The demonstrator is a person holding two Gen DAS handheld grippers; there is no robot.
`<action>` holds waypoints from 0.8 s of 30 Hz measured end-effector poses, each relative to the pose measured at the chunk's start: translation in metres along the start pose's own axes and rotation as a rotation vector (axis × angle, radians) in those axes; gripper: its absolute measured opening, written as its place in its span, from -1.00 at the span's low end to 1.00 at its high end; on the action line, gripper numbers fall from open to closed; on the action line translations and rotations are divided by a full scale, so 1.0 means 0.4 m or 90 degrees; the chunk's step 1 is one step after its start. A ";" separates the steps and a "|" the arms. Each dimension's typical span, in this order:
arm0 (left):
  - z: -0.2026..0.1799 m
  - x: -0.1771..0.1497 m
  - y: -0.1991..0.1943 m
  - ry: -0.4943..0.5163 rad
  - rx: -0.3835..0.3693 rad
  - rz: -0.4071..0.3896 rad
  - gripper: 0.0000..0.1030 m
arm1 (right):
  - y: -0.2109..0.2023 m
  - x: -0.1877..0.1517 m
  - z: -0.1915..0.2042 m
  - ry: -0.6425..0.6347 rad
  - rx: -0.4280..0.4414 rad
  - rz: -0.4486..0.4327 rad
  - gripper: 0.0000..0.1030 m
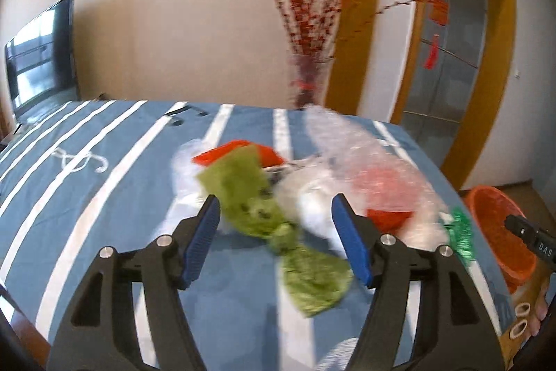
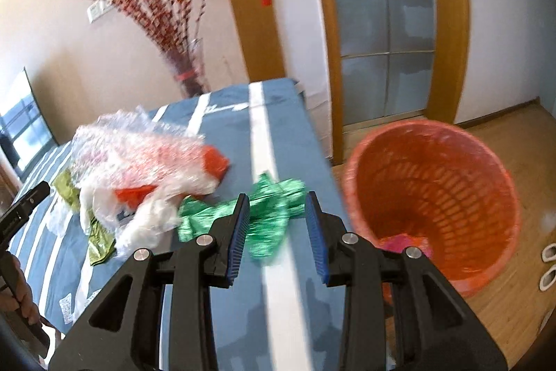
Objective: Collect trash
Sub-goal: 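Move both tools back to the table and grasp the green bag with the right tool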
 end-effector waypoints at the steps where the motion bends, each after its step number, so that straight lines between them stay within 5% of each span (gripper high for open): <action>1: 0.014 0.000 0.001 -0.004 0.005 0.000 0.28 | 0.014 0.000 0.016 -0.004 0.006 0.007 -0.33; 7: 0.083 0.002 0.008 -0.026 0.029 0.003 0.28 | 0.081 0.004 0.080 -0.013 0.020 0.043 -0.33; 14: 0.145 0.006 0.014 -0.048 0.046 0.005 0.28 | 0.162 0.009 0.086 0.032 0.001 0.086 -0.05; 24: 0.222 0.011 0.033 -0.078 0.077 0.011 0.28 | 0.201 -0.036 0.099 0.014 -0.009 0.123 -0.09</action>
Point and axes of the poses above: each gripper's, at about its wrist camera, not at the fingertips, and y roughly the way its jaws point, z to its left, x to its top, the point moved 3 cm from there along y, roughly the way its jaws point, and after that the axes turned 14 degrees about -y, right-handed, at the moved point
